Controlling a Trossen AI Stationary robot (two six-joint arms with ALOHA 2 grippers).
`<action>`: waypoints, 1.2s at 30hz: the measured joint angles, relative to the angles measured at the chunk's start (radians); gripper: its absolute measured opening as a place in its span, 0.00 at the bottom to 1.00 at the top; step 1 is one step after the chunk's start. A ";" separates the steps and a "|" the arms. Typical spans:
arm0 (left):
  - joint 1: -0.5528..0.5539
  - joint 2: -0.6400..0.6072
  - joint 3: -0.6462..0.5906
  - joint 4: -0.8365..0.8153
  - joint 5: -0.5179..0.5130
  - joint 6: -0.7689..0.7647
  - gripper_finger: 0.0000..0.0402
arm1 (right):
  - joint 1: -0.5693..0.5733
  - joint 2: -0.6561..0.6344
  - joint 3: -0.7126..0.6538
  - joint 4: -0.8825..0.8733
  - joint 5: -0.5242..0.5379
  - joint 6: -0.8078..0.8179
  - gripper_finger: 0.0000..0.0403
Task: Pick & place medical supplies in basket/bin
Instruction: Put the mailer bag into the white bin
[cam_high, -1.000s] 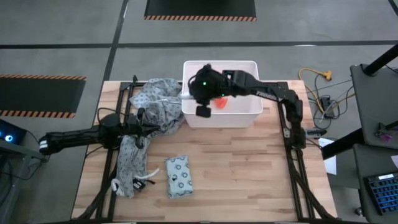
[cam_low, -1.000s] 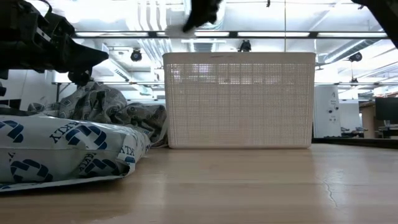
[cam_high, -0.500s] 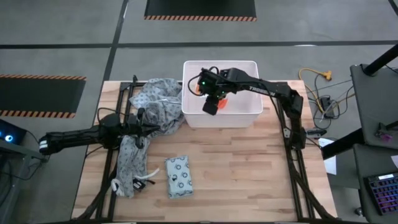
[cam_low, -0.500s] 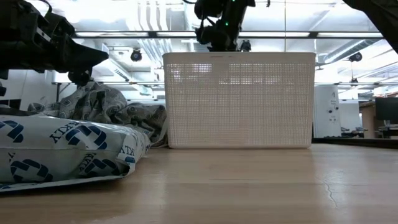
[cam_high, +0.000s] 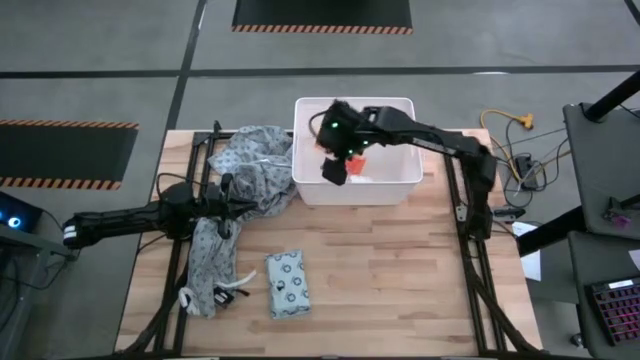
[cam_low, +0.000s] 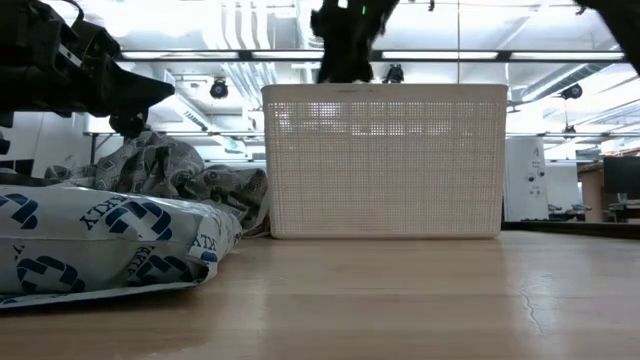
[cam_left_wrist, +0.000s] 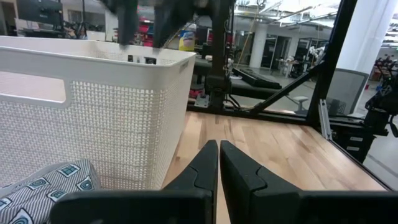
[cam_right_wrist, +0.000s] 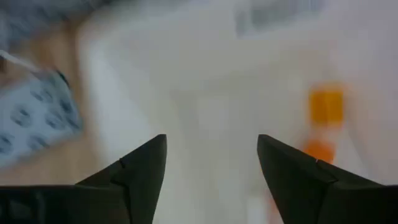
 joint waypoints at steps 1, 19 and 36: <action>0.000 0.000 0.000 0.000 0.000 0.000 0.00 | 0.010 -0.027 -0.014 0.043 -0.003 -0.019 0.59; 0.000 0.000 0.000 0.000 0.000 0.000 0.00 | 0.201 -0.773 -0.834 0.841 -0.057 0.156 0.45; 0.000 0.000 0.000 0.000 0.000 0.000 0.00 | 0.260 -1.315 -1.664 1.329 0.161 0.426 0.37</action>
